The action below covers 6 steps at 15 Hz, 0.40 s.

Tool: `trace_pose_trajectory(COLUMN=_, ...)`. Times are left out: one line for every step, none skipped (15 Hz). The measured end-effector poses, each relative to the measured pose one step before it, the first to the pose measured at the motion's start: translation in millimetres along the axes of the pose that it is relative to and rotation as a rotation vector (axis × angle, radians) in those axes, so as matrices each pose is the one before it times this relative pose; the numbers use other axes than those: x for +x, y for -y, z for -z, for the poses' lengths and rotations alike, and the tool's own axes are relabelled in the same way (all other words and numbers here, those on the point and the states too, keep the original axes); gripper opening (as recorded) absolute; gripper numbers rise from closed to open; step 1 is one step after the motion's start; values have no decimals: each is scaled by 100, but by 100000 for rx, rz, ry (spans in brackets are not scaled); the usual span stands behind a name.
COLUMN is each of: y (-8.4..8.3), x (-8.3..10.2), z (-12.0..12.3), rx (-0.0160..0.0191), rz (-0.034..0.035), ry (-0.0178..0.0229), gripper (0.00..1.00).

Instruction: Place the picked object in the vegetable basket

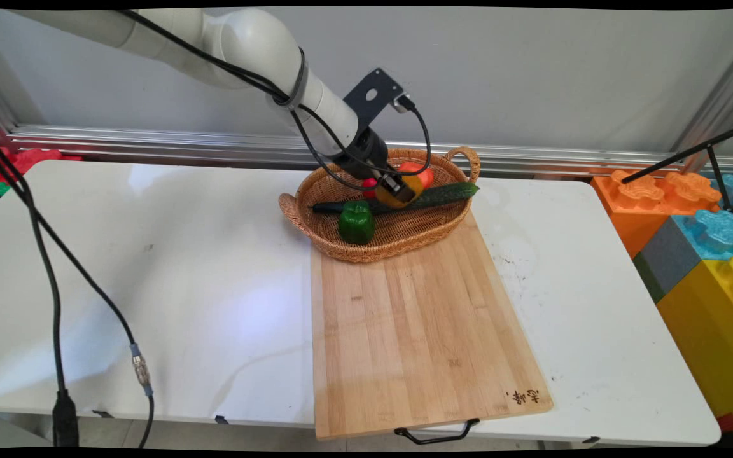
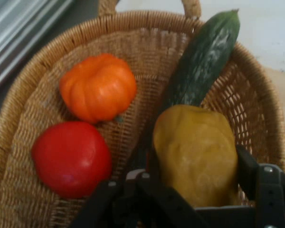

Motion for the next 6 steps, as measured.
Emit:
trace_pose_trajectory(y=105, x=-97, z=-202, rx=-481, rz=460, ry=403, gripper=0)
trace_pose_trajectory(y=150, x=-132, z=-280, rx=-688, rz=669, ry=499, gripper=0)
trace_pose_trajectory(y=107, x=-66, z=-200, rx=-606, rz=511, ry=180, gripper=100)
trace_pose_trajectory(y=43, x=-21, z=-189, rx=-690, rz=337, ry=88, gripper=100)
trace_pose_trajectory(y=36, x=-20, z=-172, rx=-935, rz=415, ry=-55, gripper=100)
trace_pose_trajectory(y=-16, x=-5, z=-77, rx=-1007, rz=395, ry=-303, gripper=100)
